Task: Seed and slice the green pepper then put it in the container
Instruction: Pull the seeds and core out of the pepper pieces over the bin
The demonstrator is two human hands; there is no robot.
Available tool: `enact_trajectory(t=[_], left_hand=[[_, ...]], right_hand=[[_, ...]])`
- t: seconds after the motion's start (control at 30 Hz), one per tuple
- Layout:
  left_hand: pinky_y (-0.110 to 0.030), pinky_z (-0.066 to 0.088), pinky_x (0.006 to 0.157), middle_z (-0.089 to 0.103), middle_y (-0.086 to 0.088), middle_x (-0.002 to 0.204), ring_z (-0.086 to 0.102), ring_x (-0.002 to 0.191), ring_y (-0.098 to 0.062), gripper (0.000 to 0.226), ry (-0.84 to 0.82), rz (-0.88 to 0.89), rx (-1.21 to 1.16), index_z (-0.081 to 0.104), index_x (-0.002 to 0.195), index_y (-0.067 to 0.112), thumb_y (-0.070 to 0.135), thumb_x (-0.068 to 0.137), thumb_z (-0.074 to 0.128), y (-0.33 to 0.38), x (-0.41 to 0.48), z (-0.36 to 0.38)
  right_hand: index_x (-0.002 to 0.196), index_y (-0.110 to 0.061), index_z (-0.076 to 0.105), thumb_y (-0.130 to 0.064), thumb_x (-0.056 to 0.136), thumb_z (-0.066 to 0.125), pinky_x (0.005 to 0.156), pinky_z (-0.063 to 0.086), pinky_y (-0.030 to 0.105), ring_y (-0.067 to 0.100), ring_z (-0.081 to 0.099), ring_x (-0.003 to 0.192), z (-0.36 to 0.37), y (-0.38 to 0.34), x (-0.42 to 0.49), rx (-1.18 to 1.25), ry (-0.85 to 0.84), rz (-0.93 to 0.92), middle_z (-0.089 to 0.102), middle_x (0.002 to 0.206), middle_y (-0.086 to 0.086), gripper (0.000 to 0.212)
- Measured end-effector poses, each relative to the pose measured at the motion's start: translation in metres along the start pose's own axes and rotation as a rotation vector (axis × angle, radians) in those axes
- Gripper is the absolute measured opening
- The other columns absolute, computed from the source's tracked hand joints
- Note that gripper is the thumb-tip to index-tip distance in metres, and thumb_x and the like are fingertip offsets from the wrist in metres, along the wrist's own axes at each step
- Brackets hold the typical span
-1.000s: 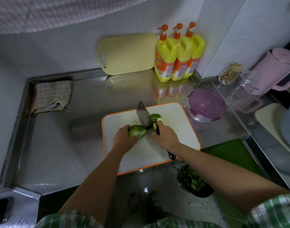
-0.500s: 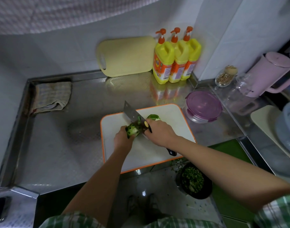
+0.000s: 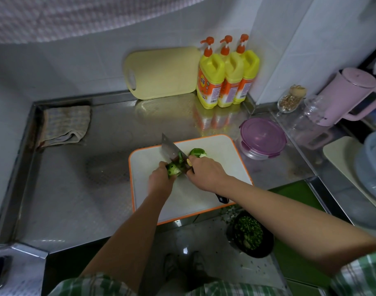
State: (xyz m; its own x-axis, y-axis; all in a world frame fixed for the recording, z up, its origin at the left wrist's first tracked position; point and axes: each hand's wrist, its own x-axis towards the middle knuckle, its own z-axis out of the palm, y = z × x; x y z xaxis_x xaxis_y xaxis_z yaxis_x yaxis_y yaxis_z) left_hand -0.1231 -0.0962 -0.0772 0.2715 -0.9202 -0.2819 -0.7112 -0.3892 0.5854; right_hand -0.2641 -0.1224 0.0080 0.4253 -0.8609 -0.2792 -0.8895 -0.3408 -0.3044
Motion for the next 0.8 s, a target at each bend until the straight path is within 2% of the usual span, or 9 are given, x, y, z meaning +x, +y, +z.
enact_trajectory(t=[0.17,0.37,0.63,0.8], left_hand=[[-0.042,0.049,0.085,0.065,-0.015,0.109,0.061,0.102,-0.034,0.031,0.017,0.023,0.056,0.048,0.122,0.009,0.022,0.095,0.058,0.003,-0.001,0.006],[-0.038,0.042,0.089,0.063,-0.015,0.117,0.058,0.108,-0.033,0.029,0.038,0.04,0.189,0.051,0.126,0.007,0.018,0.099,0.049,-0.002,0.007,0.002],[-0.039,0.045,0.084,0.065,-0.017,0.113,0.061,0.105,-0.036,0.024,0.027,0.096,0.347,0.056,0.119,0.008,0.02,0.099,0.047,0.005,0.015,0.002],[-0.04,0.046,0.084,0.065,-0.018,0.113,0.061,0.106,-0.036,0.022,0.028,0.065,0.355,0.057,0.116,0.006,0.018,0.099,0.048,0.006,0.02,0.004]], right_hand=[[0.112,-0.006,0.049,-0.022,0.094,0.044,0.07,0.038,0.033,0.037,0.057,0.099,-0.004,-0.008,0.009,0.025,-0.011,0.037,0.06,0.109,0.017,0.024],[0.112,-0.005,0.048,-0.021,0.096,0.042,0.068,0.037,0.033,0.037,0.058,0.098,0.001,-0.013,0.002,0.015,-0.002,0.007,0.061,0.107,0.018,0.024],[0.115,-0.006,0.047,-0.02,0.097,0.042,0.065,0.036,0.033,0.036,0.06,0.097,0.01,-0.011,0.008,-0.024,0.055,0.024,0.062,0.107,0.018,0.024],[0.118,-0.006,0.046,-0.02,0.097,0.042,0.067,0.036,0.035,0.037,0.06,0.1,0.017,-0.013,0.01,-0.018,0.073,0.034,0.062,0.11,0.018,0.026]])
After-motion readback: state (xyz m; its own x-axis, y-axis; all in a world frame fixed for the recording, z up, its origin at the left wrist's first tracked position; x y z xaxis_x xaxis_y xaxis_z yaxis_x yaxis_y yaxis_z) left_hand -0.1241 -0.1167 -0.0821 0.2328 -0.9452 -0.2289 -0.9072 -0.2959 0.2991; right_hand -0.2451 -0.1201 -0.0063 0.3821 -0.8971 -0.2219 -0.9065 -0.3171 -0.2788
